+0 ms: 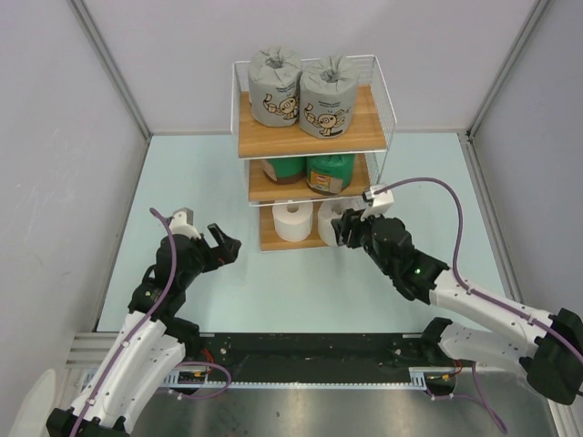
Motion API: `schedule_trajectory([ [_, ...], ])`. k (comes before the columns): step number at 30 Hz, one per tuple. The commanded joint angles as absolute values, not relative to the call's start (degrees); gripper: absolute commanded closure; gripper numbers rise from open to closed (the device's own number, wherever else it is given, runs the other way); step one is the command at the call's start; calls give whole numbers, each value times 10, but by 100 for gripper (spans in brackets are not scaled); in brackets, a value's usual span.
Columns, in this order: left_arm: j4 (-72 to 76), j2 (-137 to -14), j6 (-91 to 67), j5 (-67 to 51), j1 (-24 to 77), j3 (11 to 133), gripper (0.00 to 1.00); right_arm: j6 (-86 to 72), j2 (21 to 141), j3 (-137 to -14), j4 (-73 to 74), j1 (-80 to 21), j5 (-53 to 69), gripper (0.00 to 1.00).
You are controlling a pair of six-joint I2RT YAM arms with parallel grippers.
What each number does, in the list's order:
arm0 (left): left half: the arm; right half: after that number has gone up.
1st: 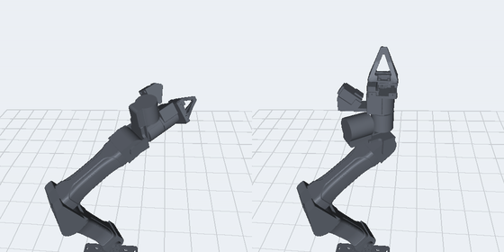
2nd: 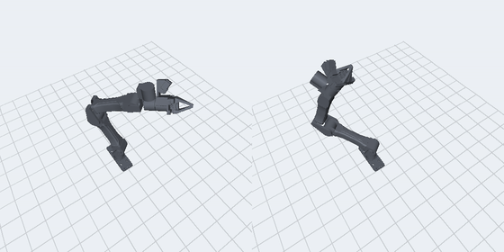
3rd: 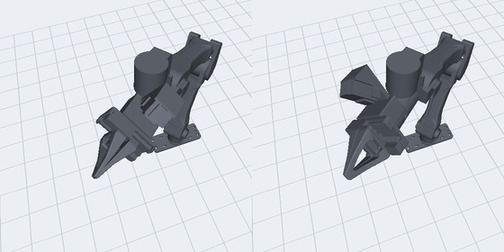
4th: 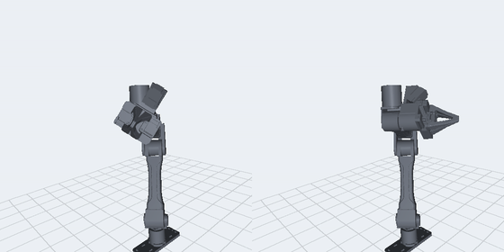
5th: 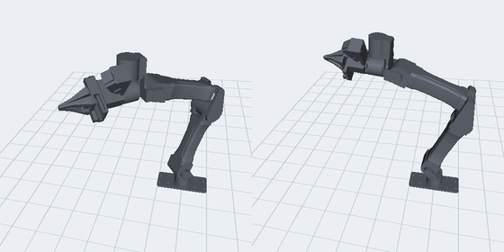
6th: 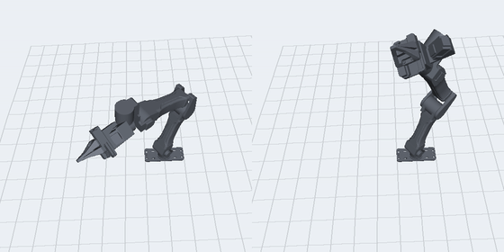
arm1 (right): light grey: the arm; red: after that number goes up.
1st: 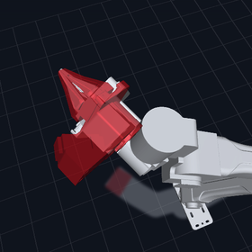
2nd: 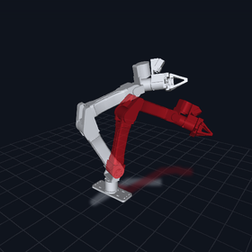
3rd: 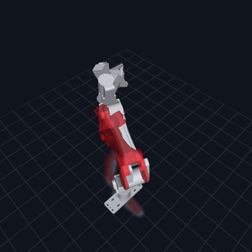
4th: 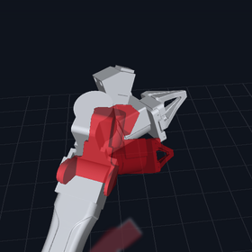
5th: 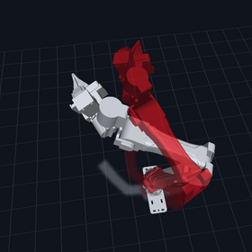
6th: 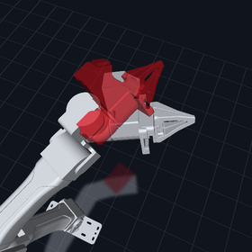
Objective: Place and organize the paper towels onto the shelf
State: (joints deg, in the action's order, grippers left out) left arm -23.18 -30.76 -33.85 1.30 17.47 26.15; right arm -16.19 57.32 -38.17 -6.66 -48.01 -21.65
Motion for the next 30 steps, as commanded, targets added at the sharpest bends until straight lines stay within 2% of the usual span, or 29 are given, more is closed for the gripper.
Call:
schedule_trajectory([
  [1,-213,-312,-331,13,178,263,0,-202,550,-322,-21,-480,-229,51],
  [2,-212,-313,-332,12,178,263,0,-204,543,-313,-27,-480,-233,60],
  [4,-212,-315,-330,12,178,264,0,-212,541,-290,-45,-480,-250,68],
  [5,-212,-315,-331,12,178,263,0,-215,541,-284,-53,-480,-253,79],
  [8,-214,-313,-331,12,178,263,0,-223,555,-266,-81,-480,-266,100],
  [17,-214,-312,-331,9,178,263,0,-272,613,-201,-269,-455,-240,100],
  [20,-214,-312,-331,8,178,264,1,-280,642,-192,-315,-454,-266,100],
  [30,-213,-313,-331,7,178,263,0,-268,730,-208,-382,-442,-292,100],
])
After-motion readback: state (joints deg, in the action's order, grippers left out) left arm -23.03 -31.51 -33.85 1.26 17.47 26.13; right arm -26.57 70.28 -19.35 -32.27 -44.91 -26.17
